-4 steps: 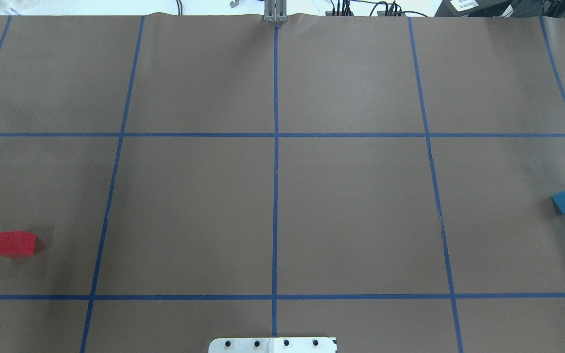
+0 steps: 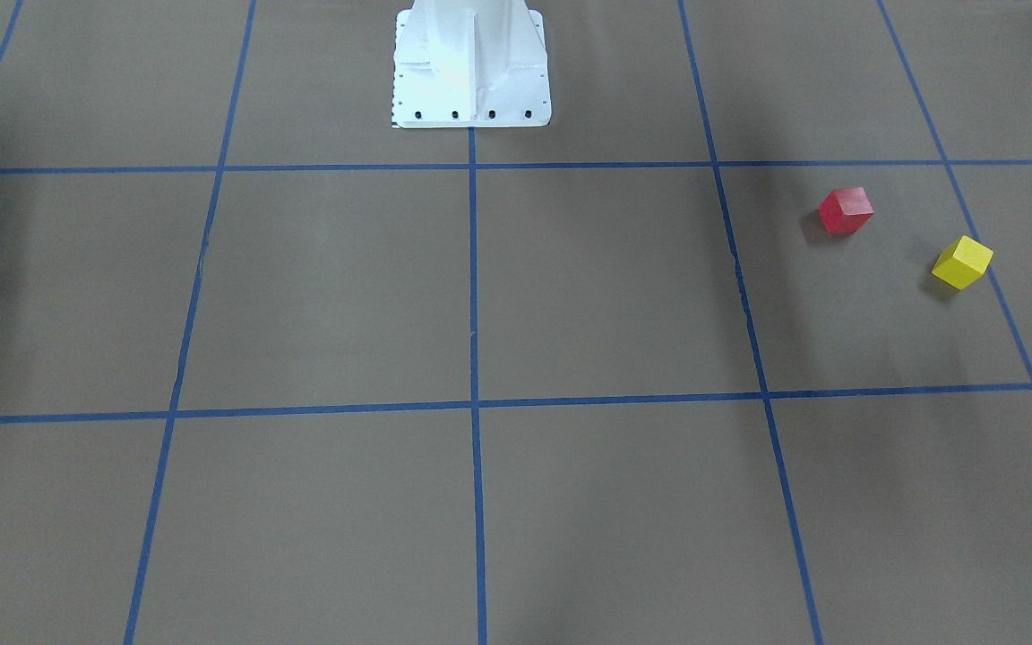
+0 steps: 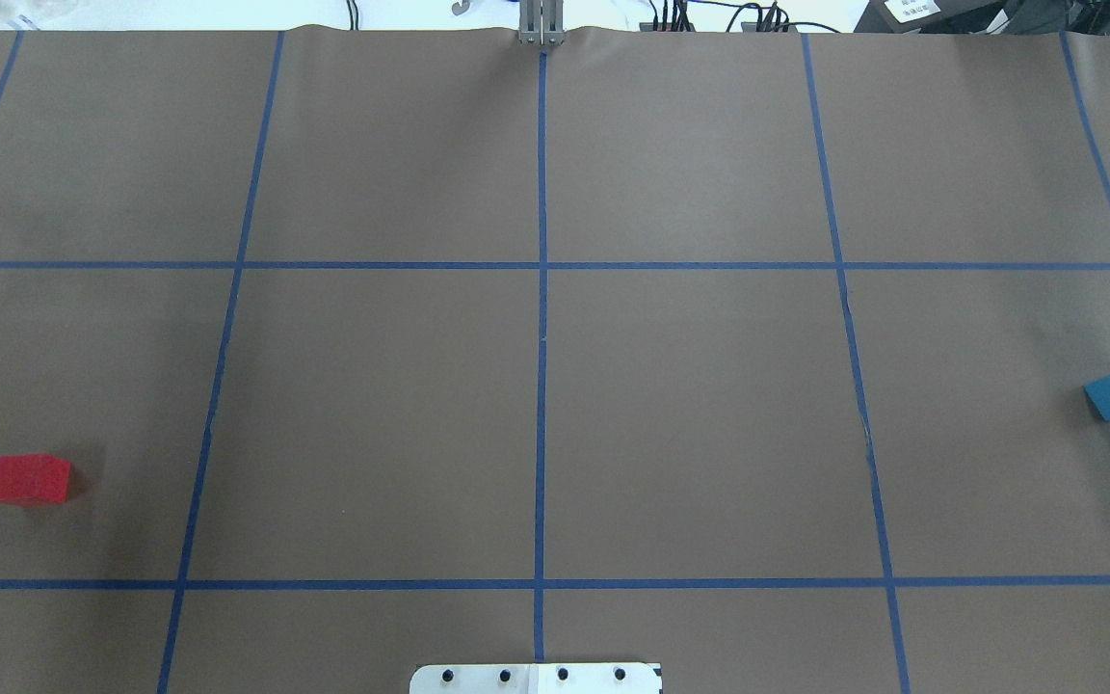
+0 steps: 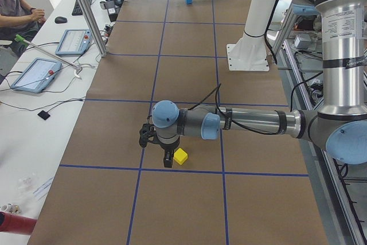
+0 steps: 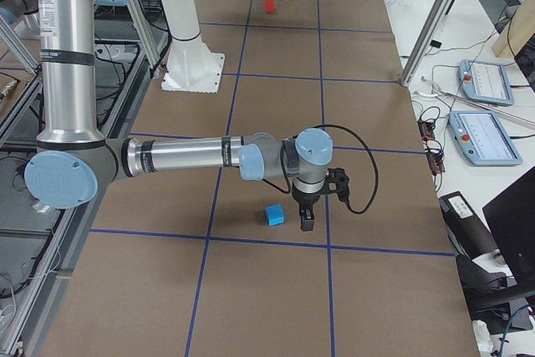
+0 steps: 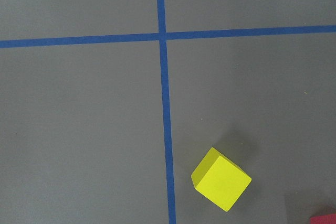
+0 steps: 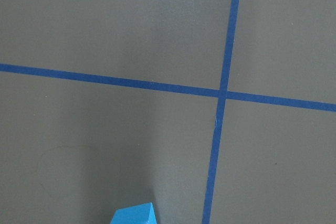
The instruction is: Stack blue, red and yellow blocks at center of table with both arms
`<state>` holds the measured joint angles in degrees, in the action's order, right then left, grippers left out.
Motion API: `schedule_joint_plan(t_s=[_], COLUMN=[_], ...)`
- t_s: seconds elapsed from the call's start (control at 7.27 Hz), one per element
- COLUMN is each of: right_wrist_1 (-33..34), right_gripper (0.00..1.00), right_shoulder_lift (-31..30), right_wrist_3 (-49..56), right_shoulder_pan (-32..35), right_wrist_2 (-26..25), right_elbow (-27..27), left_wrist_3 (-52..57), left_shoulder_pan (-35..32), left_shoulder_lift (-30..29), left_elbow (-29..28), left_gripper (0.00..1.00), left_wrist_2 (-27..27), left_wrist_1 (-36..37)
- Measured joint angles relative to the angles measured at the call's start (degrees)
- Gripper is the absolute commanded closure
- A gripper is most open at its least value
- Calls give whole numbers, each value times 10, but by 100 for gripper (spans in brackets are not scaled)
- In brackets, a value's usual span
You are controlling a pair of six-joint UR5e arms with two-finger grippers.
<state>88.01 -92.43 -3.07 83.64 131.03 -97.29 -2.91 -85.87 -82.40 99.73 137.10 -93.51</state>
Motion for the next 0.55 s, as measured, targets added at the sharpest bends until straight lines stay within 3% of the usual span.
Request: schedule_joint_plan(t_s=[0.28,0.55], right_wrist_1=[-4,-10], right_gripper=[0,0], right_shoulder_lift=[-13,-15], right_wrist_3=[-3,-7], right_shoulder_pan=[-14,-70], right_wrist_2=[24,44], right_elbow=[-6,-15], left_wrist_3=[1,0], left_shoulder_pan=[0,1], left_shoulder_lift=[1,1], left_elbow=[-1,-2], left_gripper=[0,0], left_wrist_2=[0,0], left_wrist_1=[-1,-2])
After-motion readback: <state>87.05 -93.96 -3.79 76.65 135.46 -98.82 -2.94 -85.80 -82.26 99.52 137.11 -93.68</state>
